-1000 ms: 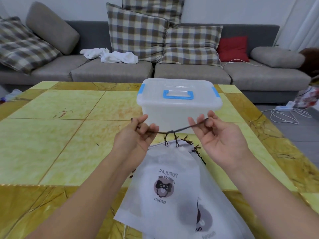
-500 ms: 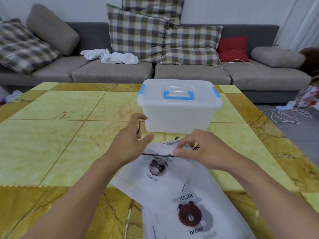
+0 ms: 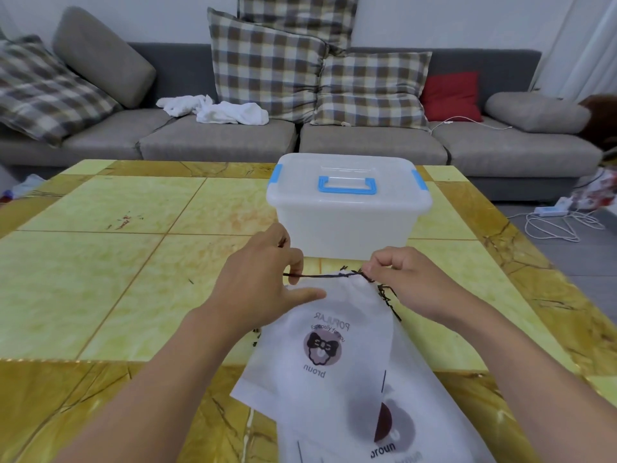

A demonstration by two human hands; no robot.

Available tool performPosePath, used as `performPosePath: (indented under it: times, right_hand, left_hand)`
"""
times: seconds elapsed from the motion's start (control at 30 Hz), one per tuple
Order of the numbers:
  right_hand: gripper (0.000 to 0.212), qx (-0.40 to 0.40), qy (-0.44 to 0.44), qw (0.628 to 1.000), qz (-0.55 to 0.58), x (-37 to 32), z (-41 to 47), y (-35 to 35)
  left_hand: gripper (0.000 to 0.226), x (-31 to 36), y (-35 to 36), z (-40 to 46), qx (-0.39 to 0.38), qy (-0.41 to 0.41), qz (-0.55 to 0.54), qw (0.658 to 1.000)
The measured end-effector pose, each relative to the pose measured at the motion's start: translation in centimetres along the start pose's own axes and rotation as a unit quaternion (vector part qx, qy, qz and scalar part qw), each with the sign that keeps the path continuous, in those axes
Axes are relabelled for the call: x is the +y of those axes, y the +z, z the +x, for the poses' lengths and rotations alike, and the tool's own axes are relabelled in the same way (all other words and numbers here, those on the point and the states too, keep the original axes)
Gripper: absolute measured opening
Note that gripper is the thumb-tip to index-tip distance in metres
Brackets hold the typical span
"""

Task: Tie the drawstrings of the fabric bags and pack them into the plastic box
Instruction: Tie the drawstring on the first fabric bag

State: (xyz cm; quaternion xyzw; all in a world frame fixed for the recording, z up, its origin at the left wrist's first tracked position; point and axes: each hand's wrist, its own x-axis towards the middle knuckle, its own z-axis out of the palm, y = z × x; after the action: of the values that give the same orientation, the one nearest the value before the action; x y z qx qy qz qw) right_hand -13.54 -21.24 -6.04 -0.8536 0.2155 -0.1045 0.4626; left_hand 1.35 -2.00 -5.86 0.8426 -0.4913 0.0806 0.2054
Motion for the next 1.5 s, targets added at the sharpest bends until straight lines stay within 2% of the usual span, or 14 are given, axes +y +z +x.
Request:
performPosePath:
  times: [0.07, 0.17, 0.27, 0.37, 0.5, 0.67, 0.77, 0.83, 0.93, 1.03, 1.23, 1.37, 1.5]
  right_hand:
    - [0.042, 0.006, 0.007, 1.000, 0.021, 0.3, 0.2, 0.1]
    - [0.037, 0.015, -0.035, 0.999, -0.034, 0.6, 0.2, 0.4]
    - [0.030, 0.035, -0.084, 0.993, -0.077, 0.3, 0.0, 1.0]
    - [0.037, 0.039, -0.089, 0.990, -0.103, 0.0, 0.1, 1.6]
    - [0.048, 0.055, -0.076, 0.989, -0.114, -0.3, 0.0, 2.2]
    - [0.043, 0.089, -0.080, 0.991, -0.060, -0.9, 0.1, 1.8]
    - [0.025, 0.074, -0.100, 0.992, 0.025, -1.9, -0.6, 1.5]
    - [0.009, 0.023, -0.122, 0.991, 0.056, -2.7, -1.2, 1.5]
    - [0.024, -0.028, -0.151, 0.987, 0.043, -2.7, -1.4, 2.2]
    - [0.020, 0.013, -0.170, 0.985, 0.038, -2.7, -1.3, 2.3]
    - [0.005, 0.038, -0.167, 0.985, 0.004, -2.5, -1.2, 1.1]
    - [0.013, 0.072, -0.135, 0.986, 0.061, -1.8, -0.9, 1.3]
    - [0.017, 0.024, -0.080, 0.986, 0.144, -2.1, -0.9, 1.8]
  left_hand:
    - [0.037, 0.2, 0.3, 0.1, 0.016, 0.011, -0.027, 0.999]
    - [0.037, 0.6, 0.7, -0.2, -0.032, -0.001, -0.176, 0.984]
    - [0.043, 1.4, 0.5, -0.3, -0.059, 0.000, -0.256, 0.965]
    - [0.045, 2.3, 0.2, -0.2, -0.093, -0.001, -0.422, 0.902]
    - [0.043, 3.1, 0.1, -0.4, -0.121, -0.056, -0.532, 0.836]
    - [0.042, 2.5, 0.1, -0.2, -0.144, -0.127, -0.525, 0.829]
    - [0.036, 2.7, -0.1, -0.3, -0.133, -0.146, -0.485, 0.852]
    - [0.035, 3.0, -0.1, -0.3, -0.115, -0.146, -0.469, 0.863]
    - [0.042, 3.1, 0.0, -0.4, -0.105, -0.138, -0.470, 0.866]
    - [0.044, 3.2, 0.1, -0.5, -0.120, -0.122, -0.467, 0.867]
    - [0.036, 3.5, -0.1, -0.7, -0.178, -0.088, -0.490, 0.849]
    - [0.036, 3.6, -0.1, -0.6, -0.170, -0.103, -0.520, 0.831]
    - [0.032, 3.9, 0.0, -0.5, -0.153, -0.148, -0.569, 0.794]
